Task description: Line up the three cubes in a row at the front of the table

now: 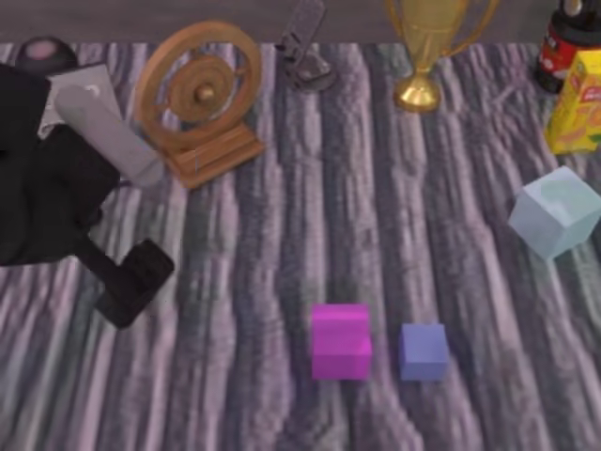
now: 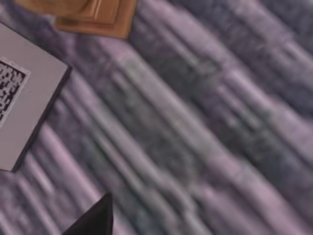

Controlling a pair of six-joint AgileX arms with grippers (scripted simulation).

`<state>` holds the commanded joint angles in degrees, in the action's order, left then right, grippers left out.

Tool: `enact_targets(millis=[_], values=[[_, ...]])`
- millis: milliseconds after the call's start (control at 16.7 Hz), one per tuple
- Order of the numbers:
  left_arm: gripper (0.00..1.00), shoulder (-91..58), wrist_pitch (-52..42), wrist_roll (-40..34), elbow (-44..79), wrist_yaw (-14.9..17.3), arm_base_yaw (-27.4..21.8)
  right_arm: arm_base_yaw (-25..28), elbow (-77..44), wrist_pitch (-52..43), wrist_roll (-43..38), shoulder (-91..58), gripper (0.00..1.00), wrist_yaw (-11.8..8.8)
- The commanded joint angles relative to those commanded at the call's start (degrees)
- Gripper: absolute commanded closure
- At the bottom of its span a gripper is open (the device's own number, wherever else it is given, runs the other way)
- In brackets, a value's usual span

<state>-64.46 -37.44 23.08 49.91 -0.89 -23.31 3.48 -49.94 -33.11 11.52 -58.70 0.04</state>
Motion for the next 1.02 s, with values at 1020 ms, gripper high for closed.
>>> enact_targets(millis=[1020], values=[[0.0, 64.46, 37.44, -23.08, -49.91, 0.89, 24.46, 2.9, -56.38, -36.78, 12.8, -67.72, 0.0, 0.13]])
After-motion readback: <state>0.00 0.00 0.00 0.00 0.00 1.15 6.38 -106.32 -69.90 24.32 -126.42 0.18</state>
